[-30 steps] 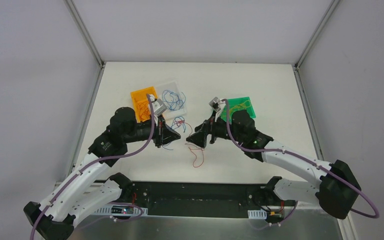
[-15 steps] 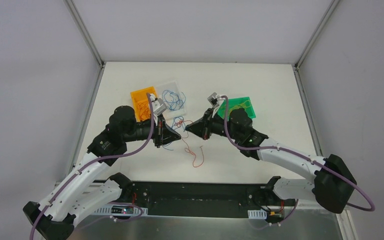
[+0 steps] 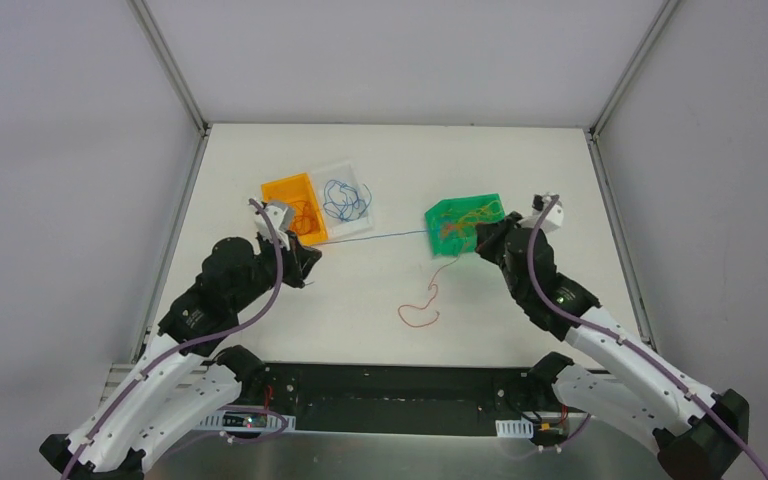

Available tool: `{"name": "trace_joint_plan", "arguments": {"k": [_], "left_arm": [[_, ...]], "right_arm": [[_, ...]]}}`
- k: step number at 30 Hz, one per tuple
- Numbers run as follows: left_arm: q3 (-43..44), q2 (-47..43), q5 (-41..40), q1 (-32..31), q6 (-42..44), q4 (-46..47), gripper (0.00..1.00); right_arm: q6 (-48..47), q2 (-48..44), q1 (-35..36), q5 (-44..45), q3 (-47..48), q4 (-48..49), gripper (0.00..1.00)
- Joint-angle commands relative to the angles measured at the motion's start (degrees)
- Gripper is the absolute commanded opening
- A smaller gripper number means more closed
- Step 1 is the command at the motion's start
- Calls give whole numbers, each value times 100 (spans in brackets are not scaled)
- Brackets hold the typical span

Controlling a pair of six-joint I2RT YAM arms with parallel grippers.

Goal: Untangle the cables
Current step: Untie the cable.

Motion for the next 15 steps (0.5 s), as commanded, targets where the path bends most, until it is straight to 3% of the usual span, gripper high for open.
{"name": "trace_joint_plan", "arguments": {"k": [1,7,15], "left_arm": [[-193,-288,-2414,5,-194,-539,0],[-330,-450,-3106,5,-333,-669,0],[-256,-11,-2007,3,-151,-542,0]], "right_arm": [[723,-404,-456,1755,148,-1706,0],[713,-732,-914,1290,-38,-1839,0],[18,-616,-931,-728,63,-1217,0]]}}
